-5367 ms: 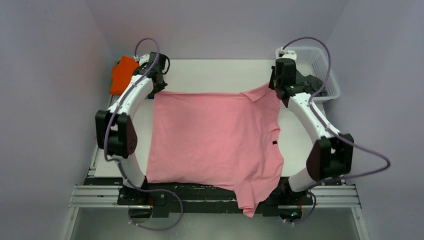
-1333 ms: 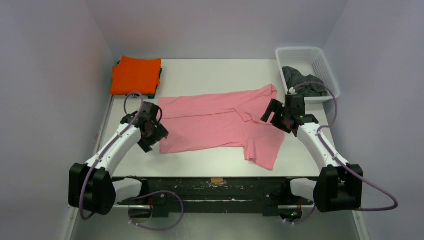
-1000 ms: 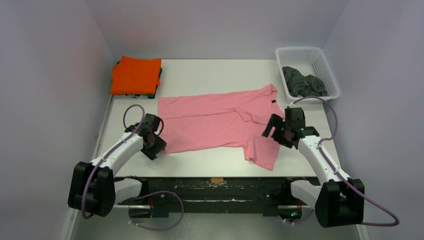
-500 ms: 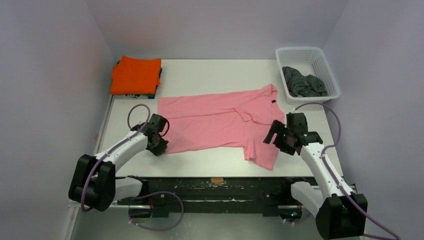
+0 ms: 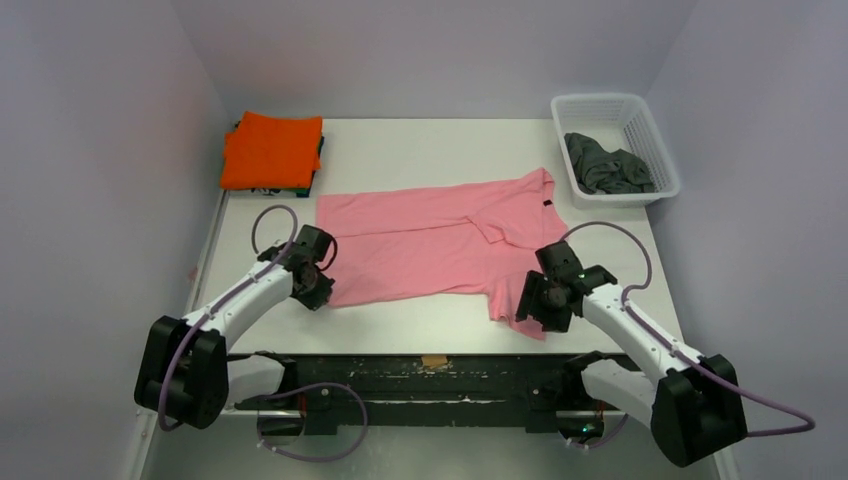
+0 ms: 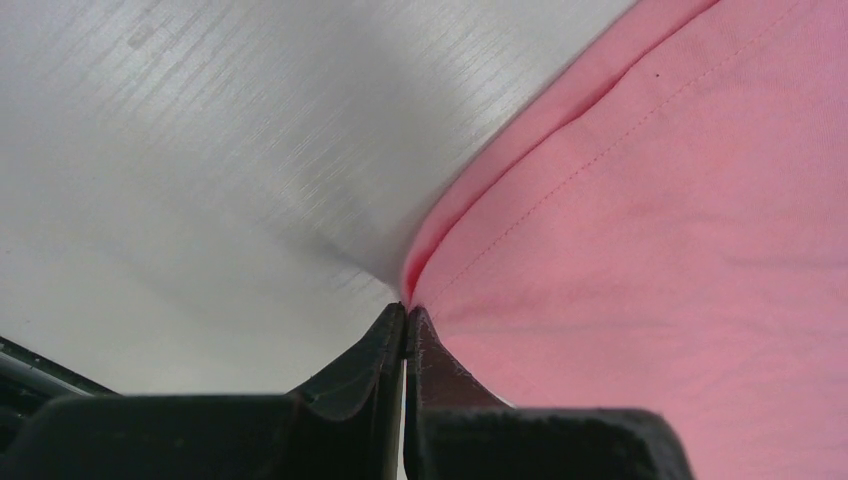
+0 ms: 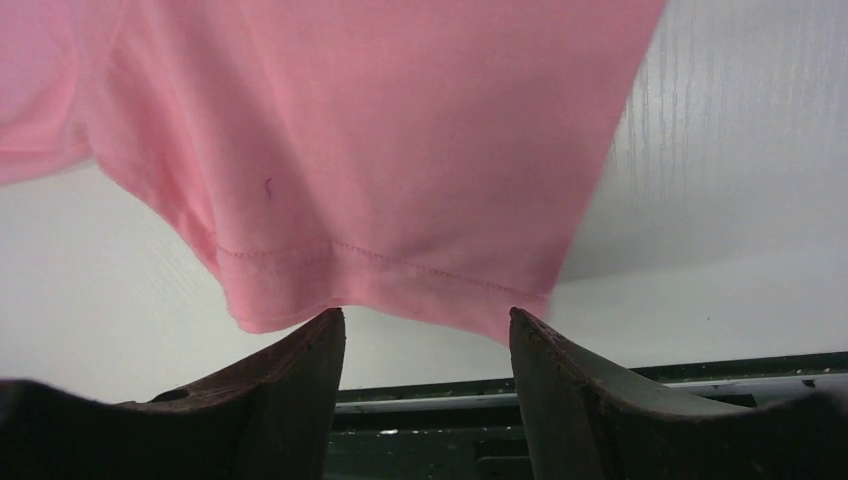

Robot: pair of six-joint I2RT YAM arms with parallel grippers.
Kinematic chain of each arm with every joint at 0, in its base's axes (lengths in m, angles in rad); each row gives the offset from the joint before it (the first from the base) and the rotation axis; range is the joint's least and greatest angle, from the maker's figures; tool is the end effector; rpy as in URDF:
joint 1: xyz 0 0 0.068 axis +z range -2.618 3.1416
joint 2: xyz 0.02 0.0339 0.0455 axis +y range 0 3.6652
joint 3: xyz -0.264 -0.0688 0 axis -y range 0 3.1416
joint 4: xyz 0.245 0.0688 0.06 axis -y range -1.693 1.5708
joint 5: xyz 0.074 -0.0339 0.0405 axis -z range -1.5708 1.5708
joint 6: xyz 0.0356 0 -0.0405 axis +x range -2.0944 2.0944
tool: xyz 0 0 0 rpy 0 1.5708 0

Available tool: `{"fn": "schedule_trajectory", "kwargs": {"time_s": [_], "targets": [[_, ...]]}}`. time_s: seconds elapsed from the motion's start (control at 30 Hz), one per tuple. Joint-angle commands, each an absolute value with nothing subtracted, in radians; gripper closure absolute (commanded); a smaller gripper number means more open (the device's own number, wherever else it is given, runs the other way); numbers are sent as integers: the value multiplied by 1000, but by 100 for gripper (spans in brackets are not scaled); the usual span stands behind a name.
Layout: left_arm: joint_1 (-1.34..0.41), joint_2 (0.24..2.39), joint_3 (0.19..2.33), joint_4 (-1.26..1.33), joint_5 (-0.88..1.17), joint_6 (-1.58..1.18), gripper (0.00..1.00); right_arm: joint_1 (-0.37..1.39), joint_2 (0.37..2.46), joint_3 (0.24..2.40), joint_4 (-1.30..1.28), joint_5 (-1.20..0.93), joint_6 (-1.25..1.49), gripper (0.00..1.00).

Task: Fold and stack the t-shirts
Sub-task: Grab the side of the flattened tshirt closest away from the robot with both arms, then fold the other side of the tshirt into a rectangle

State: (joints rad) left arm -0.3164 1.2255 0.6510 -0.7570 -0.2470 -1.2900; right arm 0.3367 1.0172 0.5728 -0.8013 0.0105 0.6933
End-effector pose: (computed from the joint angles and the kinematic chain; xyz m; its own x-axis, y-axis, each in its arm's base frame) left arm 0.1877 -0.0523 0.1737 -0.4928 -0.8190 -0.2939 -0.8188 0.5508 -0.1619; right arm 0.1542 0.0536 0.1831 -0.8970 0.3631 -0.2520 0.3199 0.9268 0.1965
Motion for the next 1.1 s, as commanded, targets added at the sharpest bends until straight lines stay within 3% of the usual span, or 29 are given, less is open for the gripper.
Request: {"fn": "schedule_trajectory", "kwargs": {"time_s": [0.0,0.23,0.4,0.47,0.77,1.07], "targets": [[-320,1198,702,-805,-283,-1290,100,361,1087,543,-766,37,737,42],[-321,1203,717,-817,-278,-1288,100,365,1192,526,-699,79,732,50],[-319,1206,738,-823,-275,-1284,100,365,1209,557,-686,152,733,91],[-319,1208,755,-831,-277,-1284,100,366,1205,573,-683,157,728,100],[-314,1217,834,-868,-275,-1259,100,365,1179,753,-735,171,660,100],[-217,1302,934,-864,-219,-1203,100,308,1307,1033,-736,112,602,100]]}}
